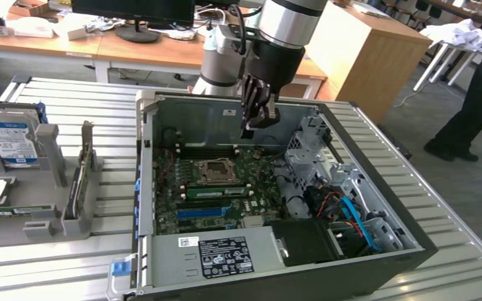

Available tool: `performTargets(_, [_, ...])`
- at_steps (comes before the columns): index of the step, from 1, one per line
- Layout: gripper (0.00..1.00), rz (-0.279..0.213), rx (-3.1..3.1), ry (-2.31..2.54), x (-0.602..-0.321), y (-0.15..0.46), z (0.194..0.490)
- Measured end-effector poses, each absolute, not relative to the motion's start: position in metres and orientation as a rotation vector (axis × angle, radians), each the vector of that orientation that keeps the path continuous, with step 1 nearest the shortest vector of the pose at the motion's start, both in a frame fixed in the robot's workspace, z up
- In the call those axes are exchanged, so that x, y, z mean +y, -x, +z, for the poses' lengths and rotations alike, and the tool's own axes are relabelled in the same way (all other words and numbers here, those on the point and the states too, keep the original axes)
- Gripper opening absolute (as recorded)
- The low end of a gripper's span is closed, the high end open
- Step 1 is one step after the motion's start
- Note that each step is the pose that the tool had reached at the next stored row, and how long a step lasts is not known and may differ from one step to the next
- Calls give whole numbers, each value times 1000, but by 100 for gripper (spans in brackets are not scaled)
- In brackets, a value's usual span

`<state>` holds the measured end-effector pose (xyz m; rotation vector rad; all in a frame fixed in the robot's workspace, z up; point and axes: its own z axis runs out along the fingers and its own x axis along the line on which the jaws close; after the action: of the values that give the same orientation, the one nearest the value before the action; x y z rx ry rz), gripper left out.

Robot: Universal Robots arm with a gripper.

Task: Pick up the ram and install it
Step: 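Press down the ram until it locks into place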

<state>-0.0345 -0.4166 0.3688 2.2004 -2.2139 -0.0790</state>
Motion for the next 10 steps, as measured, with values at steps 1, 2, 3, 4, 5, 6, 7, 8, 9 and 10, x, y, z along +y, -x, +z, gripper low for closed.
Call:
performTargets(1, [11,-79,-2214,-2200,-417,34,369])
performTargets(2, [11,-79,-2214,-2201,-417,34,369])
performTargets(3, [11,-79,-2214,-2201,-417,34,369])
performTargets(4, [11,-79,-2214,-2200,-417,34,369])
performTargets(5, [11,-79,-2214,-2200,-417,34,369])
performTargets(6, [11,-79,-2214,-2201,-417,34,369])
performTargets(7, [11,-79,-2214,-2200,-417,34,369])
performTargets(8, [11,-79,-2214,-2200,-417,34,369])
performTargets(9, [11,-79,-2214,-2200,-417,34,369])
performTargets(10, [11,-79,-2214,-2200,-417,34,369])
